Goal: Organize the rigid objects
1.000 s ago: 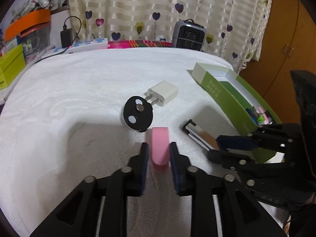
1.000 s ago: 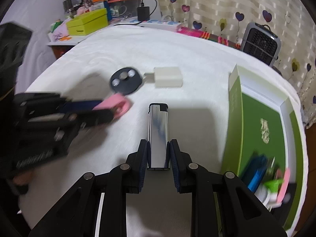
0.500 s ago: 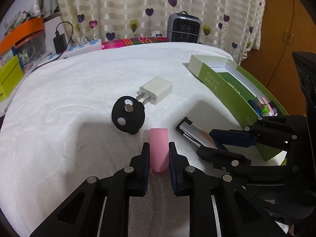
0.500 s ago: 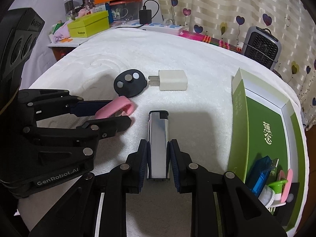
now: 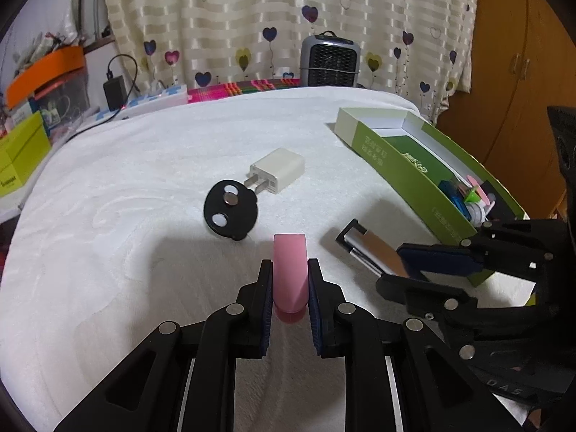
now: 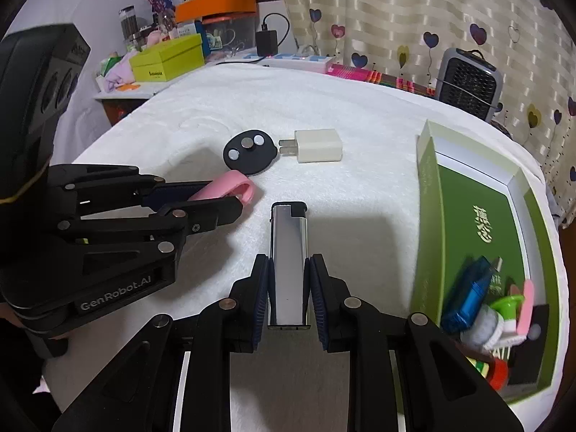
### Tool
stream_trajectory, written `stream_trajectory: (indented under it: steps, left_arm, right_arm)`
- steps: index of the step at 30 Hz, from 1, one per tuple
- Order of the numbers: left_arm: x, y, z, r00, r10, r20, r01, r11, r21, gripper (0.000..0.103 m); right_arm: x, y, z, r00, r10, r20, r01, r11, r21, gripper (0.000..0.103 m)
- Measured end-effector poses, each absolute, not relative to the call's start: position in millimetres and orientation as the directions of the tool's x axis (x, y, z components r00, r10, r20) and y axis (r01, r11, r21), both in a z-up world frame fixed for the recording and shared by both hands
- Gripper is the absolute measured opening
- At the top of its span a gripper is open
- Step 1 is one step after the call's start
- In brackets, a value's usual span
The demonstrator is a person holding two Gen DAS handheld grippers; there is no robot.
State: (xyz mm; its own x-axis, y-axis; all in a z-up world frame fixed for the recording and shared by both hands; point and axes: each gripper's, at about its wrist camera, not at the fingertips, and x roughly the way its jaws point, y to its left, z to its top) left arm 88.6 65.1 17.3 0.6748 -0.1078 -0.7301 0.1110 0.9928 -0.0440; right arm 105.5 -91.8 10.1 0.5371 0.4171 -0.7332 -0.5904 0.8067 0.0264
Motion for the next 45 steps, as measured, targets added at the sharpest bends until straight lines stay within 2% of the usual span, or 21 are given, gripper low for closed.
stream_trajectory:
  steps: [30, 45]
  left_arm:
    - [42, 36, 41, 0.739, -0.120, -0.662, 0.081, 0.993, -0.089, 0.017]
    - [39, 16, 52, 0.755, -0.206, -0.622, 0.147, 0.978, -0.145, 0.017]
  right_arm:
    - [60, -142, 36, 0.602, 0.503, -0.620, -0.570, 0.815, 0.108, 0.024]
    - [53, -178, 44, 0.650, 0.497, -0.575, -0.515, 0.844, 0.147, 0.024]
